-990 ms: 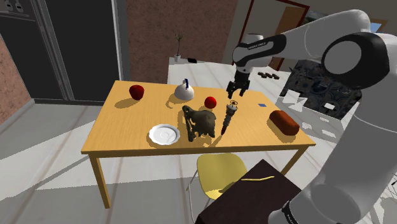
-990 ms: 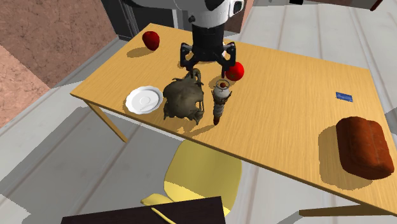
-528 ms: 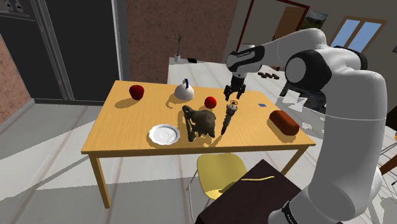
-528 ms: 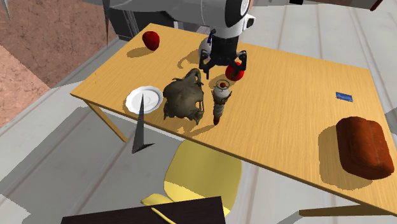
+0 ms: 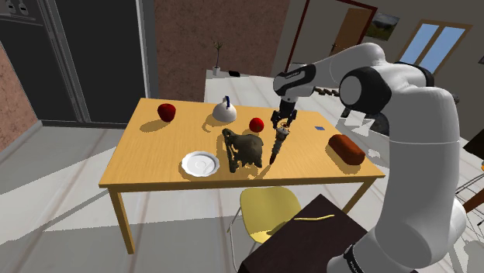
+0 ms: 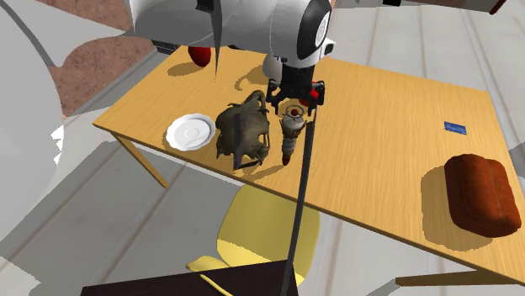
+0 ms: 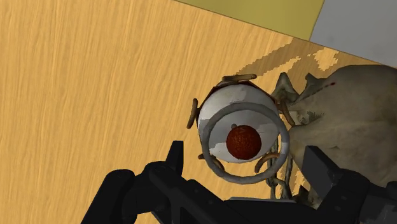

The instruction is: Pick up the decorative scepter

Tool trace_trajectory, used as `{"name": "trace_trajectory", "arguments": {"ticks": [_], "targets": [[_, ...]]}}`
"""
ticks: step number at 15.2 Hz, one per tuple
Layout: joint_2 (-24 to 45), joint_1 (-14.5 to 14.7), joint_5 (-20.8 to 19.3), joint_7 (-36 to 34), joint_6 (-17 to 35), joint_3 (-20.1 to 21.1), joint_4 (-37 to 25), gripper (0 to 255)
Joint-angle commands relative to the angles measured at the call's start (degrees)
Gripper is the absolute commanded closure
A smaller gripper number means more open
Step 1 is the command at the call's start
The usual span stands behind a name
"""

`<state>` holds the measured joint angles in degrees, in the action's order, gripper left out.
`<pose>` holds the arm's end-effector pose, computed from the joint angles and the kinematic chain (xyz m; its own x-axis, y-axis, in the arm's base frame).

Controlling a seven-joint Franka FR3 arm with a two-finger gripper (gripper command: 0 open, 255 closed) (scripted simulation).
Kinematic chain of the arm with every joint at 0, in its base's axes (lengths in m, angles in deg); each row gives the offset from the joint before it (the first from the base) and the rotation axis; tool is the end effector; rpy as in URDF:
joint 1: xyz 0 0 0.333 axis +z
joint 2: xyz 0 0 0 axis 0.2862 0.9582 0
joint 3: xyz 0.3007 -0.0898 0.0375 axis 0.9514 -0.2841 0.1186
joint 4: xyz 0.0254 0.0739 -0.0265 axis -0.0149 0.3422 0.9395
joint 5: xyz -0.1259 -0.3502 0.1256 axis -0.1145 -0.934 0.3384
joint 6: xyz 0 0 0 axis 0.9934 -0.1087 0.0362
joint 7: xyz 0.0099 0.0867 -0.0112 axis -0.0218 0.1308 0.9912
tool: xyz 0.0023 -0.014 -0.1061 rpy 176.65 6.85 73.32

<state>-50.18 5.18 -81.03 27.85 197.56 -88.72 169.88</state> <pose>0.6160 -0.3023 0.3067 0.9727 -0.2251 -0.0564 -0.2235 -0.9741 0.0333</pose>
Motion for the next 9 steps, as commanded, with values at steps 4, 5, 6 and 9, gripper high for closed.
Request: {"name": "trace_trajectory", "arguments": {"ticks": [4, 5, 6, 9], "targets": [[0.7, -0.1, 0.2, 0.1, 0.7, 0.1, 0.0, 255], [0.7, -0.2, 0.2, 0.1, 0.7, 0.1, 0.0, 255], [0.7, -0.1, 0.2, 0.1, 0.7, 0.1, 0.0, 255], [0.8, -0.2, 0.2, 0.1, 0.8, 0.1, 0.0, 255]]}}
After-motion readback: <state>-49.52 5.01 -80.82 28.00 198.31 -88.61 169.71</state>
